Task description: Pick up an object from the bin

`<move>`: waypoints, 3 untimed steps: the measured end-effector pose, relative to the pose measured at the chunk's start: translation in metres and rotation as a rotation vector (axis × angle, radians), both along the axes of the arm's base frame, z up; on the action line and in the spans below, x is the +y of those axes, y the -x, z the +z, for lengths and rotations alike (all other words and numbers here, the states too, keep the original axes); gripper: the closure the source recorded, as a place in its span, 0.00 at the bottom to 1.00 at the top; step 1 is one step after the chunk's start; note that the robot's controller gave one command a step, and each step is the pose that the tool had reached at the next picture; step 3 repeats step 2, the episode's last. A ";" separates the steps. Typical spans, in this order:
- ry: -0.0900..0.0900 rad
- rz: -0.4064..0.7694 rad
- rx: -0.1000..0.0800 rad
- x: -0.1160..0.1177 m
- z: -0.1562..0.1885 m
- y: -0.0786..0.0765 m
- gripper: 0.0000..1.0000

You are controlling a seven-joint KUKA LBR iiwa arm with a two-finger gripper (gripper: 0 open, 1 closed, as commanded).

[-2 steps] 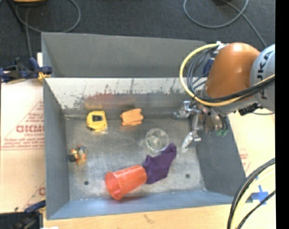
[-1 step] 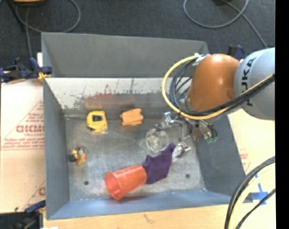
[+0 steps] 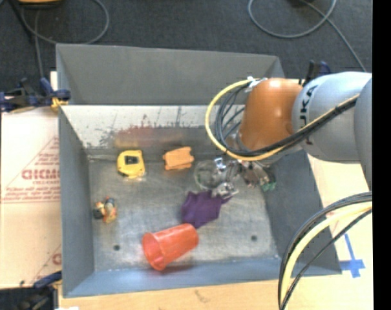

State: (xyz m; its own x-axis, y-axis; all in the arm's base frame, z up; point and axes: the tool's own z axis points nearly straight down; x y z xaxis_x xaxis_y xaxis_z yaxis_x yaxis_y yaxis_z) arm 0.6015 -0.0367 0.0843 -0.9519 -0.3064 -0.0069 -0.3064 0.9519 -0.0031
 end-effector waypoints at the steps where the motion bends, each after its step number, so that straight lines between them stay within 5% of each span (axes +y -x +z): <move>1: 0.000 0.000 0.000 0.000 0.000 0.000 1.00; 2: 0.000 0.028 -0.006 0.022 0.191 0.004 1.00; 3: 0.000 0.028 -0.006 0.022 0.191 0.004 1.00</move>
Offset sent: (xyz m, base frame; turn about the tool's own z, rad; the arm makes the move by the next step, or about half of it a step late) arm -0.0065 0.0230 0.1843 -0.0265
